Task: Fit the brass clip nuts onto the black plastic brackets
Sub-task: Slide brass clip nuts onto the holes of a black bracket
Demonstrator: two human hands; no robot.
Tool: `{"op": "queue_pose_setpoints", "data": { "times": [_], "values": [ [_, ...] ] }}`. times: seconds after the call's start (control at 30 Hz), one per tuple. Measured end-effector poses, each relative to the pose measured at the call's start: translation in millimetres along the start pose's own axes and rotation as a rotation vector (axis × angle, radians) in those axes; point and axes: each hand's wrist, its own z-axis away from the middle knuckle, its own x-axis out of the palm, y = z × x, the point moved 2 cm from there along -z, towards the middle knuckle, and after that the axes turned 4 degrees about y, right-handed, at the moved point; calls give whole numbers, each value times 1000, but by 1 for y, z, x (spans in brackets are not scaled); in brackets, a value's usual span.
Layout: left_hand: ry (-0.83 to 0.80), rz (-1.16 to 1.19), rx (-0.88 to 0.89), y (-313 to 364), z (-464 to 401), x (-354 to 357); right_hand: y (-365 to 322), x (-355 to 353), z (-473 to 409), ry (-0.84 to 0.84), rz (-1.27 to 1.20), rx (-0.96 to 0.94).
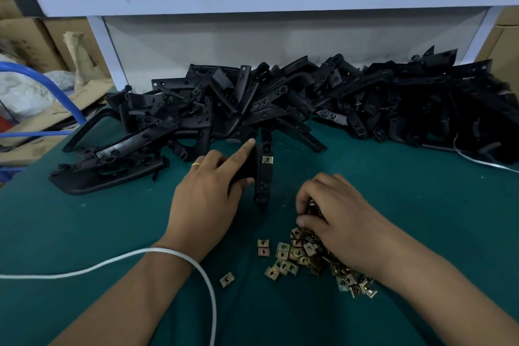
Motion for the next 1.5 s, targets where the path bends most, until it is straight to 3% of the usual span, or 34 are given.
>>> {"op": "queue_pose_setpoints", "data": {
  "times": [0.1,0.3,0.6,1.0,1.33,1.5],
  "values": [
    [-1,5,-4,0,0,1,-1,0,2,-15,-87,4],
    [-20,39,6,2,0,0,-5,-8,2,123,-582,94],
    [0,66,-3,2,1,-1,-11,-7,1,243,-833,170],
    [1,70,-8,5,2,-3,-15,-6,5,378,-926,146],
    [28,77,-8,6,3,-5,-22,5,5,188,-1003,199],
    [25,80,1,5,3,-4,-21,5,6,187,-985,223]
  ]
}}
